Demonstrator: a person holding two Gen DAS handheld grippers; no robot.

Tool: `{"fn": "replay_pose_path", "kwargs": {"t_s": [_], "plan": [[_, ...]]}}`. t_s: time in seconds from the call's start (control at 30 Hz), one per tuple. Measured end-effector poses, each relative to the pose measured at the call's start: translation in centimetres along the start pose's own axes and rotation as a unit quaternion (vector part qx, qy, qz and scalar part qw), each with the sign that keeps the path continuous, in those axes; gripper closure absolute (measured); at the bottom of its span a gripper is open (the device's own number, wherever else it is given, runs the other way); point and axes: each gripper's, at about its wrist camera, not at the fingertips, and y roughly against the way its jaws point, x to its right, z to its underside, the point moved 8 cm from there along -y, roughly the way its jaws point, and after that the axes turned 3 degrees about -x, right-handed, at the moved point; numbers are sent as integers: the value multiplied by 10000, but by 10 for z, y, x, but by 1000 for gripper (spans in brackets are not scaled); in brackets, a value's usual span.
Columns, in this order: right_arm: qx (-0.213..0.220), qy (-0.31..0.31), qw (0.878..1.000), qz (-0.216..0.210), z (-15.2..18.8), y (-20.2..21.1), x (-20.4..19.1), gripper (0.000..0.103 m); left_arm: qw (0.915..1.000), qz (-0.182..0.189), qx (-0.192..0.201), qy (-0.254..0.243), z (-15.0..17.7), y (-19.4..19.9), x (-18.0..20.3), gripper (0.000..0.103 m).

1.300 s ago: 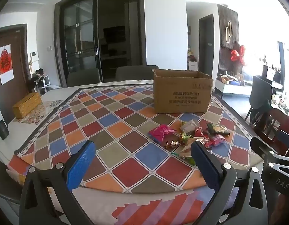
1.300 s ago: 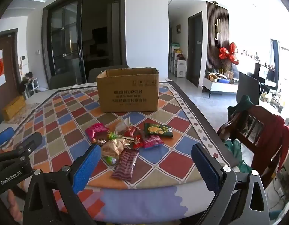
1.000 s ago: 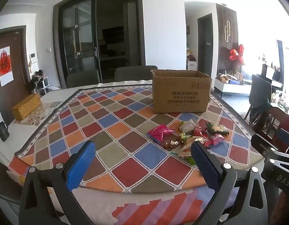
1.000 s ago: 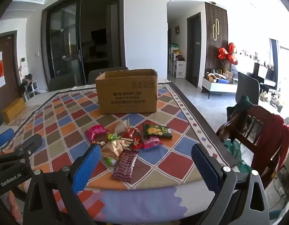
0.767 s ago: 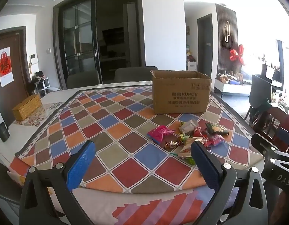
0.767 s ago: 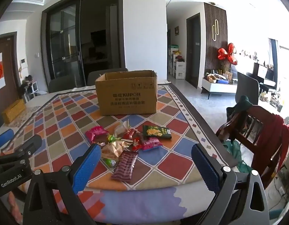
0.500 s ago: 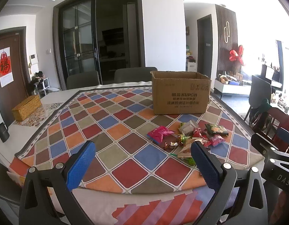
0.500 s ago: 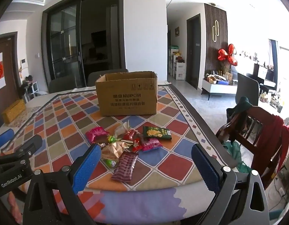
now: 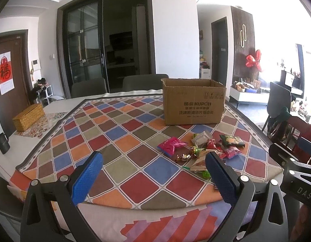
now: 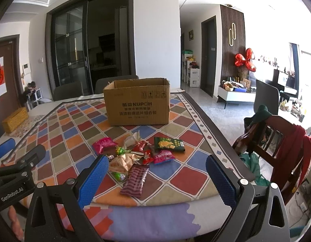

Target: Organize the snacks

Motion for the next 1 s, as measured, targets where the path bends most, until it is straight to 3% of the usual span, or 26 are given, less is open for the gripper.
{"fn": "replay_pose_path", "kwargs": {"t_s": [1.0], "plan": [[60,7,10000,7,3,3,0,5,10000,-3,27,3,1,2,2,0]]}}
